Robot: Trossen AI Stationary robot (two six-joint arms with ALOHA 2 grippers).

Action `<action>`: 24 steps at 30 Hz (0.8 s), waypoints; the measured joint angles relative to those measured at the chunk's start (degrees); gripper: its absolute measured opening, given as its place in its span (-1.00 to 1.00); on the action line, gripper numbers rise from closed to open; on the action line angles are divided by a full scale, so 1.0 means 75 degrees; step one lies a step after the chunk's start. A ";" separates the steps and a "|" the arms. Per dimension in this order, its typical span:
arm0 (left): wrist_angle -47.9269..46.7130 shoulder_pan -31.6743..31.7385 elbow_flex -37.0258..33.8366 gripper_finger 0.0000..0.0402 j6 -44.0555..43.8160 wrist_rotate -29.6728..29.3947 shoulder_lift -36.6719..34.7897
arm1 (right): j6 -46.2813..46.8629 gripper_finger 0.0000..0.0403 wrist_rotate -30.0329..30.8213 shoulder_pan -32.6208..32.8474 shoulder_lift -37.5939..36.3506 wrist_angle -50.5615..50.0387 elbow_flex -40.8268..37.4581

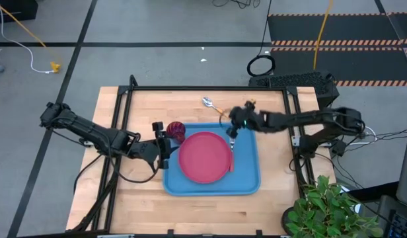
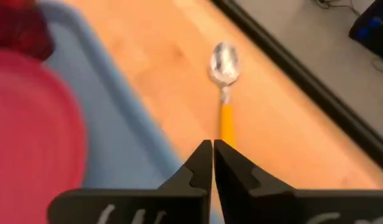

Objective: Pick and place plate/cup/fork/spoon on tray
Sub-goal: Put the yellow spoon on the blue tray to the right of the pink fork

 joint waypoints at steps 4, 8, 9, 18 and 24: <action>-0.0061 0.0113 0.0000 -0.04 -0.0029 -0.0003 0.0000 | -0.0479 -0.87 -0.1108 -0.1094 0.0448 0.0043 0.0611; -0.0066 0.0157 0.0000 -0.04 -0.0158 -0.0003 0.0000 | -0.0958 -0.73 -0.1911 -0.1874 0.1166 -0.0319 0.1318; -0.0063 0.0163 0.0000 -0.04 -0.0198 -0.0003 0.0000 | -0.1062 -0.69 -0.2030 -0.2013 0.1358 -0.0440 0.1518; -0.0044 0.0183 0.0000 -0.04 -0.0486 -0.0006 0.0000 | -0.2344 -0.34 -0.2822 -0.2377 0.2966 -0.0659 0.2694; -0.0047 0.0183 0.0000 -0.04 -0.0690 -0.0006 0.0000 | -0.2369 -0.17 -0.2667 -0.2391 0.3703 -0.0446 0.2812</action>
